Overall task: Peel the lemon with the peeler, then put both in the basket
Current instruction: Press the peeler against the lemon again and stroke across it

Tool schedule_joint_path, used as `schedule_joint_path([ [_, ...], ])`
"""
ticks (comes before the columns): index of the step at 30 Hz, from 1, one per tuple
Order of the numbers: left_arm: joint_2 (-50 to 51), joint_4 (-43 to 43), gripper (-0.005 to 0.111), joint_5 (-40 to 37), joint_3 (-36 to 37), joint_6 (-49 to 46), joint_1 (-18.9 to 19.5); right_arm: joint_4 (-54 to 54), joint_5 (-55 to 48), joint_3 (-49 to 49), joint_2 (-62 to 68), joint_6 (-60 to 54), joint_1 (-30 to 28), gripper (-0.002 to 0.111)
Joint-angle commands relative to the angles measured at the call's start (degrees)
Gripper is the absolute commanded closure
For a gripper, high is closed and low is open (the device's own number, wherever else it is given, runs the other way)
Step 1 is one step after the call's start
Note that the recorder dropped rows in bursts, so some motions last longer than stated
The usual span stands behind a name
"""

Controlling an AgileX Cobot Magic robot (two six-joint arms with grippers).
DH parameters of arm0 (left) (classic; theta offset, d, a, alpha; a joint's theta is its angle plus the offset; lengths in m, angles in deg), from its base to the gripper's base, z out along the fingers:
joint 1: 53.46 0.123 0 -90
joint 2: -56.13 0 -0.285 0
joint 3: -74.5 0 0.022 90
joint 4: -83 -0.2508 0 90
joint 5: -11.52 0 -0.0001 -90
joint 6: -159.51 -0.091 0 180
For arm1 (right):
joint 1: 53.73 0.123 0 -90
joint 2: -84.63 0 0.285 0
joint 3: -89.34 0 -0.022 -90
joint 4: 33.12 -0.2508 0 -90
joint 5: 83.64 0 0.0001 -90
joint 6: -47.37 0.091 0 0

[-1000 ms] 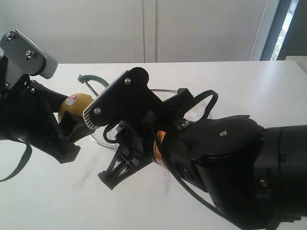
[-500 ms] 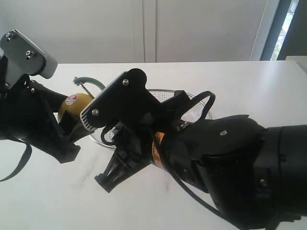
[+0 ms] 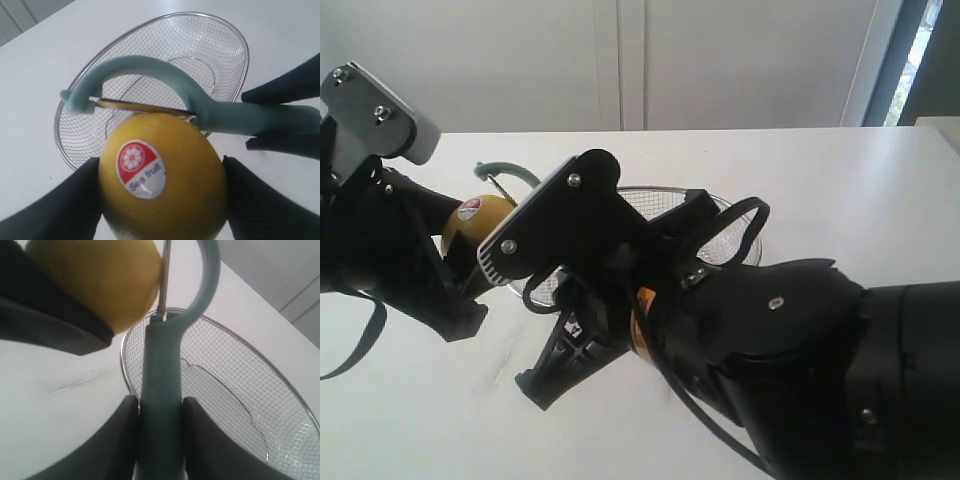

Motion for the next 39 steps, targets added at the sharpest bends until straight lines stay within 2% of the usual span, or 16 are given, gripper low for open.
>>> schedule_joint_path([
  [1, -0.4, 0.5, 0.107, 1.0, -0.7, 0.8, 0.2, 0.3, -4.1, -0.3, -0.5, 0.4, 1.6, 0.108],
  [17, -0.4, 0.5, 0.107, 1.0, -0.7, 0.9, 0.2, 0.7, -4.5, -0.3, -0.5, 0.5, 1.7, 0.108],
  [31, -0.4, 0.6, 0.107, 1.0, -0.7, 0.9, 0.2, 1.5, -13.0, -0.3, -0.5, 1.0, 6.8, 0.108],
  [39, -0.4, 0.6, 0.107, 1.0, -0.7, 0.9, 0.2, 1.5, -14.5, -0.3, -0.5, 1.4, 10.7, 0.108],
])
